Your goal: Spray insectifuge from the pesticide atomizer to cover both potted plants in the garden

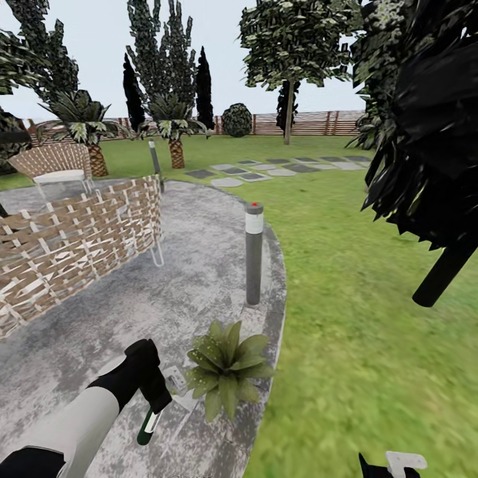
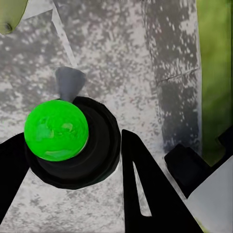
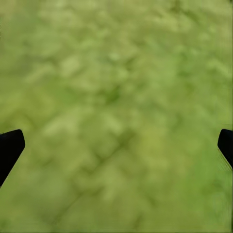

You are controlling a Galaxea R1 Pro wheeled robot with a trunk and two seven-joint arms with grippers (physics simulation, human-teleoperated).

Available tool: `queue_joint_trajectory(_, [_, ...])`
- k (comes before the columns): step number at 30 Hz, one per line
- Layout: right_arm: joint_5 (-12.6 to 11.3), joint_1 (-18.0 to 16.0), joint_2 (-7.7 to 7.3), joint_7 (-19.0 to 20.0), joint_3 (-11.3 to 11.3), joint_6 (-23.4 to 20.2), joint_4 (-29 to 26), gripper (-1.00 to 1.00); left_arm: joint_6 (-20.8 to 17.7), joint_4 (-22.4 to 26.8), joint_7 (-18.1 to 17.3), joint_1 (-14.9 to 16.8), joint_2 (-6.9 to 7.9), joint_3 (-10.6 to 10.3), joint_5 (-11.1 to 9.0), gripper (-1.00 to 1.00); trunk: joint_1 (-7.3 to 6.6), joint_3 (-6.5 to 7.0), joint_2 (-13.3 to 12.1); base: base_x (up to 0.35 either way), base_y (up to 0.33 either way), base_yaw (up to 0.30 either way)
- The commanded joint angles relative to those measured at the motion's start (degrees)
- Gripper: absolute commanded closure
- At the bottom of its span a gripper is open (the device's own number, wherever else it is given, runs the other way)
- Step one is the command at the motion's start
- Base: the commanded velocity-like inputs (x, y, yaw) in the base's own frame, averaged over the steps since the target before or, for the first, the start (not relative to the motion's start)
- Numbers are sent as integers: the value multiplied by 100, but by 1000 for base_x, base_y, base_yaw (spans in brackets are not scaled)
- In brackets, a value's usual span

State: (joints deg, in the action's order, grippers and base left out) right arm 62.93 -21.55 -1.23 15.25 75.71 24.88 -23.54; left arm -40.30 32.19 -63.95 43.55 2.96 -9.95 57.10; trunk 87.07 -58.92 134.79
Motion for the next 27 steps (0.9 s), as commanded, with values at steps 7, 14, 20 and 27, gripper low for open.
queue_joint_trajectory(7, [17,-7,0,47,49,26,-2,-100,-40,10,-38,4,3,-25,20,100,-1,-5,3,0,-272,276])
queue_joint_trajectory(14, [17,-7,0,48,49,26,-2,-100,-60,39,-38,113,-10,-25,18,100,-1,-5,3,42,-223,90])
queue_joint_trajectory(20, [17,-7,0,48,49,26,-2,-100,-122,46,-33,204,143,-12,16,100,-1,-5,3,5,-10,1])
queue_joint_trajectory(27, [17,-7,0,48,49,26,-2,-100,-102,-46,4,49,361,-23,11,100,-1,-5,3,0,0,3])
